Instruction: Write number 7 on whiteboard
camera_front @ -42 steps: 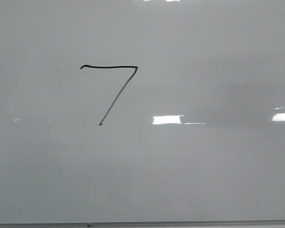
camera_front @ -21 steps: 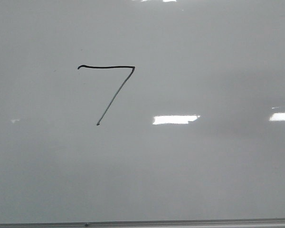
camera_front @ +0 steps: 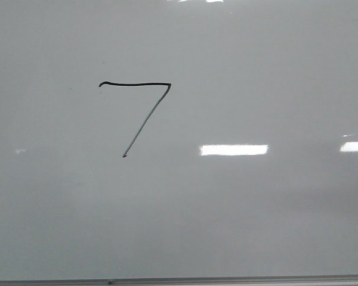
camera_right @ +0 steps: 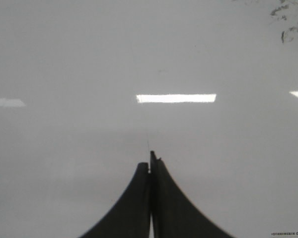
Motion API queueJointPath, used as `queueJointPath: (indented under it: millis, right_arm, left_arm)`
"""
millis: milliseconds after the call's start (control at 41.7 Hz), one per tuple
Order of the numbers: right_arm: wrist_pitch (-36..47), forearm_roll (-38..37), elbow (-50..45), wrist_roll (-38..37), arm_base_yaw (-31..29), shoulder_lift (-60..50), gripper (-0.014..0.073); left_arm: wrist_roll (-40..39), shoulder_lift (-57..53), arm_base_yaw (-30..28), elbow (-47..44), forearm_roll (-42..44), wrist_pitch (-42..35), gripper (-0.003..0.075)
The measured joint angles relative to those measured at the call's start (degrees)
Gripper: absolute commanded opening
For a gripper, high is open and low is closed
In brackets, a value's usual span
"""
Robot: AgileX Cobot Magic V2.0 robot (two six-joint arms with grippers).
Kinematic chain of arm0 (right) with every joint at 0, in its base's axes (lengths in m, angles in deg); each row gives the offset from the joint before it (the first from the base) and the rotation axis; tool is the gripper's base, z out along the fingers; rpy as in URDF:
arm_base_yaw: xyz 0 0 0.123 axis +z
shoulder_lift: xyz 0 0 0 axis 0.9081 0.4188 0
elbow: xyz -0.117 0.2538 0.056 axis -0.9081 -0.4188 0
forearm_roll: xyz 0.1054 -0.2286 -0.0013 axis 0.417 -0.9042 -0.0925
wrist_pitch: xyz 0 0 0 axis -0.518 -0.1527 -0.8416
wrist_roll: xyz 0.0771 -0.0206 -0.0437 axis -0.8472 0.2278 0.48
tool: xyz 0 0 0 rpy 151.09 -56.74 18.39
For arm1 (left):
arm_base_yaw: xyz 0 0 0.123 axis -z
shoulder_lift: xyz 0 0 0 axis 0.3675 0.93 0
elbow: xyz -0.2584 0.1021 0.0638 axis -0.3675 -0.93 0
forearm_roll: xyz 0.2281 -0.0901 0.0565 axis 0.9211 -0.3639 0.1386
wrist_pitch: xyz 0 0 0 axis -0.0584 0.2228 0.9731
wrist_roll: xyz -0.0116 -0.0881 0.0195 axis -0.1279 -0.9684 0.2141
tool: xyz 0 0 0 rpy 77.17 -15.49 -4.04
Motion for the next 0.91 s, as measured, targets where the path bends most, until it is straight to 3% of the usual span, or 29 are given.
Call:
queueJointPath:
  millis: [912]
  right_arm:
    - [-2.84,-0.39,0.00,-0.50,0.00,-0.65,-0.0068]
  left_arm:
    - [0.10,0.00,0.00,0.00,0.00,0.00,-0.0020]
